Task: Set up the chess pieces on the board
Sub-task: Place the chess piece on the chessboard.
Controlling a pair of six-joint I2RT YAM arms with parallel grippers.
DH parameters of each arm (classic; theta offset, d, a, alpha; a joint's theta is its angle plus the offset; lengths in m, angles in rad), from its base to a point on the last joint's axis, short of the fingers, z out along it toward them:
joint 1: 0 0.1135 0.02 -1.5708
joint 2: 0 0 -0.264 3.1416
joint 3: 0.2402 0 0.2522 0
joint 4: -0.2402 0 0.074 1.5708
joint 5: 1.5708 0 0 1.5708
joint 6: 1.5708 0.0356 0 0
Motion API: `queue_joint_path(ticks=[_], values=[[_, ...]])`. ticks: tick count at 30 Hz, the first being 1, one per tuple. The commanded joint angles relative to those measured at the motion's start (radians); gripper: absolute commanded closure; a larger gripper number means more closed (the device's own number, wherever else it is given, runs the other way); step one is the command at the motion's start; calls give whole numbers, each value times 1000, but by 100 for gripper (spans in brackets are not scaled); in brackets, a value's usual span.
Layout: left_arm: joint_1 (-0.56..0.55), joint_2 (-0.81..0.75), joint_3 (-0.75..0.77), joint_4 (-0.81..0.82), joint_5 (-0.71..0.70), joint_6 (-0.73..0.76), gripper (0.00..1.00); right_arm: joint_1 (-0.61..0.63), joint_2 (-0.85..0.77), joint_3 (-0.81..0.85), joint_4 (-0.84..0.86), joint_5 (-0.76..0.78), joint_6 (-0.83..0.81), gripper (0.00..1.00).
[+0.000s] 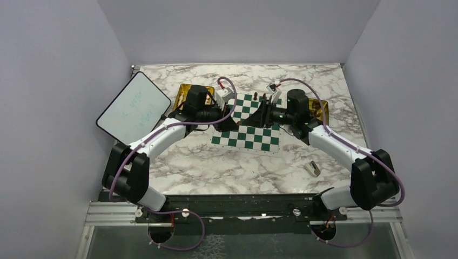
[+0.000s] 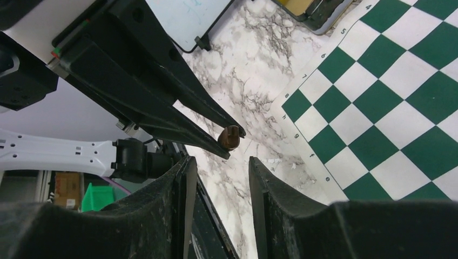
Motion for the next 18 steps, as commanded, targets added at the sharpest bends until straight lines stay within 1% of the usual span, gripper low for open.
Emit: queue_joint_path(ticks=[1, 18], values=[[-2, -35, -14, 54, 49, -10, 87, 5, 23, 22, 29, -59, 4, 56], [-4, -41, -41, 82, 67, -9, 87, 19, 109, 37, 113, -53, 77, 63]])
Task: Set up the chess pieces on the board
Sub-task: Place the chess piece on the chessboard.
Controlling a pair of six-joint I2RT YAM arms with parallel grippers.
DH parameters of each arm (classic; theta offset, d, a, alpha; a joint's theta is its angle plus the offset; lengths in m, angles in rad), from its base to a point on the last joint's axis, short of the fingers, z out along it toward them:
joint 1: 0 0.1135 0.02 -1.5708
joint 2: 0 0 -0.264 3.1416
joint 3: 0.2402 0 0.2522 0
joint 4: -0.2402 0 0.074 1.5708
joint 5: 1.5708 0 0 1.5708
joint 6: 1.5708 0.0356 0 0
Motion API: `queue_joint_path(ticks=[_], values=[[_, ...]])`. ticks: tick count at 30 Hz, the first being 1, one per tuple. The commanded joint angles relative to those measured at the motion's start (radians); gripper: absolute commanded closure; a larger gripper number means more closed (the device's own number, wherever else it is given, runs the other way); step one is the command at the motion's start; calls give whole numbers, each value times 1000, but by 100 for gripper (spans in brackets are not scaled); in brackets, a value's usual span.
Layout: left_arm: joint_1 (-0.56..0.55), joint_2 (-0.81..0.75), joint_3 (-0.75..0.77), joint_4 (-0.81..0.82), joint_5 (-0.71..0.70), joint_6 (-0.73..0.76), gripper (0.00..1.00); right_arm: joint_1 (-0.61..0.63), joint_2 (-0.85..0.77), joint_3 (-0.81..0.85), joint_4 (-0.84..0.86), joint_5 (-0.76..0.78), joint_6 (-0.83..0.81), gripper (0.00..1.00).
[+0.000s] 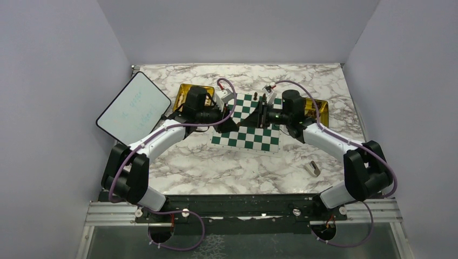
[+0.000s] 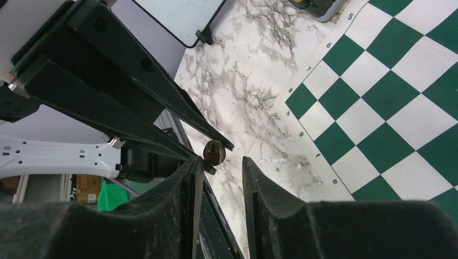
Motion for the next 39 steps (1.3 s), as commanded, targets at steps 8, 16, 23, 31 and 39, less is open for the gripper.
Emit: queue_joint_path(ticks=[8, 16, 23, 31, 39], values=[[-4, -28, -18, 39, 57, -2, 87, 12, 39, 29, 102, -23, 70, 69], [-4, -43, -27, 50, 28, -3, 87, 28, 41, 27, 69, -10, 63, 72], [-4, -49, -30, 69, 18, -16, 87, 29, 45, 27, 95, -9, 74, 96], [-4, -62, -46, 6, -124, -44, 25, 29, 51, 107, -2, 146, -36, 99], [0, -131, -67, -79, -336, -59, 1, 30, 124, 254, -132, 383, -179, 99]])
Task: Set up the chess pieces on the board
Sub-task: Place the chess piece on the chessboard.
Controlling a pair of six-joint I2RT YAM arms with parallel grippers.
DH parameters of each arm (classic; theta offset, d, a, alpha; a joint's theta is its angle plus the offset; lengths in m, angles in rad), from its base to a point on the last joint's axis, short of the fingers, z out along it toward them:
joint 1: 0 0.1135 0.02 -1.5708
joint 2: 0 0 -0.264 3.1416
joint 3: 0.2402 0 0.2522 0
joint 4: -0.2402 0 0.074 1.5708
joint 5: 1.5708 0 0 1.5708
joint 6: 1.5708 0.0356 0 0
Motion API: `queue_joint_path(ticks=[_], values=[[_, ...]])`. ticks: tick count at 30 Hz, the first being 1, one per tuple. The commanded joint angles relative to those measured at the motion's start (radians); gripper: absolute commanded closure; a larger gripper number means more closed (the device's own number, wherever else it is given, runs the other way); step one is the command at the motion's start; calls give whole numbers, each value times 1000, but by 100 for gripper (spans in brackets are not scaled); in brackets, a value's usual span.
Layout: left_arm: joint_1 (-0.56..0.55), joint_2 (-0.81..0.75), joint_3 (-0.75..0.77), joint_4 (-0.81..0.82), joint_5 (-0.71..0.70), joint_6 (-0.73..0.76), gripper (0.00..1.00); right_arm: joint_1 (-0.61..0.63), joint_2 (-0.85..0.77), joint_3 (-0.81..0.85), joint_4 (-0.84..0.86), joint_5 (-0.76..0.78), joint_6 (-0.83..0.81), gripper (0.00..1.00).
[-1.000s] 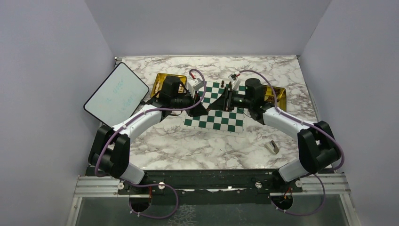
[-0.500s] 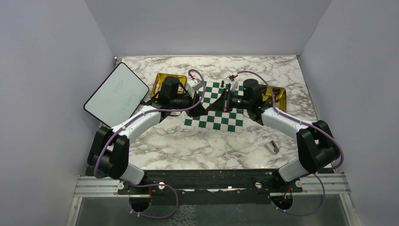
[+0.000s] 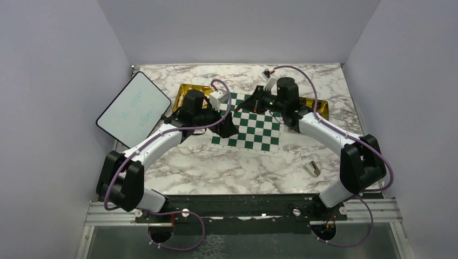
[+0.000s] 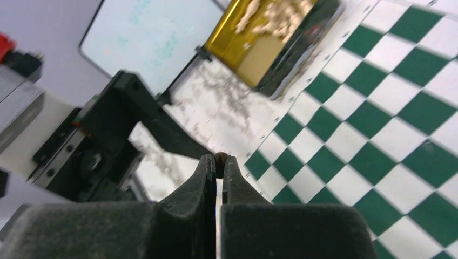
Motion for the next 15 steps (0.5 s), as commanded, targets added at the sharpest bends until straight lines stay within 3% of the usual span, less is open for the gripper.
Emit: queue_joint_path(ticks=[1, 6, 10, 15], values=[[1, -88, -25, -68, -202, -3, 1, 6, 72, 104, -97, 188, -130, 99], [3, -188, -73, -102, -337, 47, 1, 6, 185, 252, -188, 325, -251, 99], [2, -248, -95, -149, -476, -1, 1, 12, 264, 336, -225, 435, -343, 99], [2, -264, -79, -230, -501, 4, 1, 31, 362, 420, -221, 520, -435, 99]])
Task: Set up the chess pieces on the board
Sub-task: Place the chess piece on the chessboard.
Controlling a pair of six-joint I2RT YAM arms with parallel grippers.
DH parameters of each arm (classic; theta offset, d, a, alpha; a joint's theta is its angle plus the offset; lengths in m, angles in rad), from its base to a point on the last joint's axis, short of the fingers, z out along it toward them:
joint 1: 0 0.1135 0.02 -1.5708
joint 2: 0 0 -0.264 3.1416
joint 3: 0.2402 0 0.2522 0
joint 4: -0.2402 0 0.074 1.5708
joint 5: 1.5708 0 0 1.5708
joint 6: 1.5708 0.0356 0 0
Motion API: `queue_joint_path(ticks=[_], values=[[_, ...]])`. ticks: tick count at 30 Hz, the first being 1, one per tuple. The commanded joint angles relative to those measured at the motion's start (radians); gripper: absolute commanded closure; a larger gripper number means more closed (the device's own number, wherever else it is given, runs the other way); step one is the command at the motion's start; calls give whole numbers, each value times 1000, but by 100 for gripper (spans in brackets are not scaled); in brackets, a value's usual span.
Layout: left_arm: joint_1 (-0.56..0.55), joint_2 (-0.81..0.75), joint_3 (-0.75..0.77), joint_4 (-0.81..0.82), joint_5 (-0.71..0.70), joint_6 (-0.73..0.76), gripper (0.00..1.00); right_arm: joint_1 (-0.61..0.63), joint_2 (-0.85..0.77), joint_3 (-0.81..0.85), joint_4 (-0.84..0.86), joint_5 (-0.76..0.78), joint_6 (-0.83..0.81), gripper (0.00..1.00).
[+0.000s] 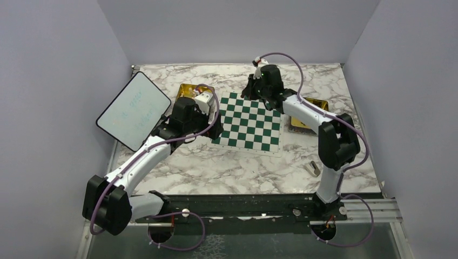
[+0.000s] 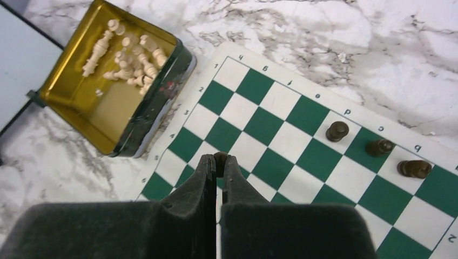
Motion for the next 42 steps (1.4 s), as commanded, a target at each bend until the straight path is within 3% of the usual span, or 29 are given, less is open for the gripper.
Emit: queue_joint_path(ticks=[1, 14, 20, 42], values=[[3, -45, -7, -68, -98, -2, 1, 27, 79, 72, -6, 133, -130, 99], [2, -153, -86, -12, -118, 24, 1, 58, 343, 264, 30, 236, -261, 99], [2, -168, -93, -9, -112, 28, 1, 64, 402, 303, 99, 252, -314, 99], [2, -164, -95, 0, -86, 28, 1, 71, 550, 494, -1, 216, -308, 99]])
